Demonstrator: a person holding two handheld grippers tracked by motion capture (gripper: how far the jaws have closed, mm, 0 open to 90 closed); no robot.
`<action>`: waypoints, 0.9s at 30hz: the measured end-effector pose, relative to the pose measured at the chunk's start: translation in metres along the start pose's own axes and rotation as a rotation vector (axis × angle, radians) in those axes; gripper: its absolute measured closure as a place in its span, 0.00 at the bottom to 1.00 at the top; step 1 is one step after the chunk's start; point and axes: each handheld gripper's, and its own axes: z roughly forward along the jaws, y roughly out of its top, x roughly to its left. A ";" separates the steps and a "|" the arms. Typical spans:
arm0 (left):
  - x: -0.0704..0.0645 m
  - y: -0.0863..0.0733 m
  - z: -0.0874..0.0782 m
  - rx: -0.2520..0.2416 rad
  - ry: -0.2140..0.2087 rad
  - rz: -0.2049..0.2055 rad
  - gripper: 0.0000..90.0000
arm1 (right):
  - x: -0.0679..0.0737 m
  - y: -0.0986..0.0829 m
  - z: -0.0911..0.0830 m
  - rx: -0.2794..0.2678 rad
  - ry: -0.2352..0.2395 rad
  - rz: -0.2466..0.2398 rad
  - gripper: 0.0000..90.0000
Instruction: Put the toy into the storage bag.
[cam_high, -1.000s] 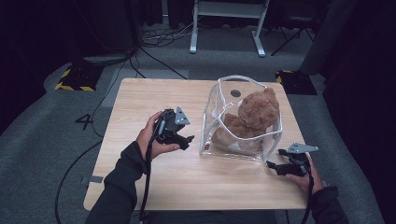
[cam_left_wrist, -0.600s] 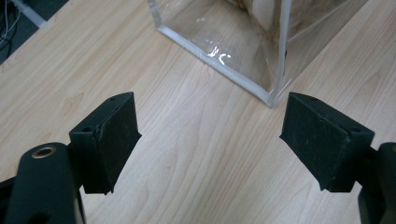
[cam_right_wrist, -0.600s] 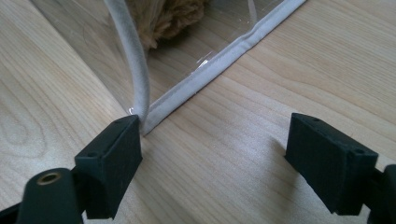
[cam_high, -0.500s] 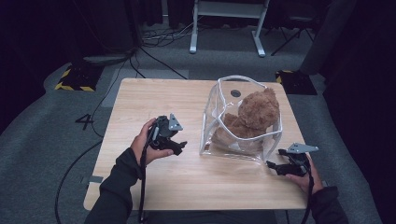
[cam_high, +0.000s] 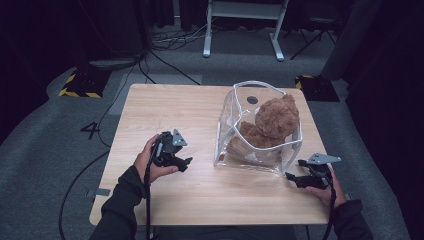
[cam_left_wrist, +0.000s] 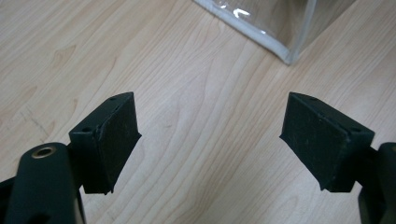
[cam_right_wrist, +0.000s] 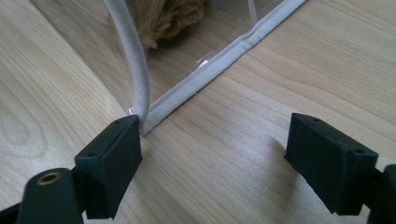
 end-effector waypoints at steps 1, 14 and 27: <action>0.001 -0.003 0.001 0.001 -0.003 -0.005 0.21 | 0.000 0.000 0.000 0.000 0.000 0.000 0.20; 0.003 -0.033 0.015 0.044 0.006 -0.039 0.20 | 0.000 0.000 0.000 0.000 0.000 0.001 0.20; 0.006 -0.064 0.021 0.055 -0.012 -0.099 0.20 | 0.000 0.000 0.000 0.000 -0.001 0.002 0.20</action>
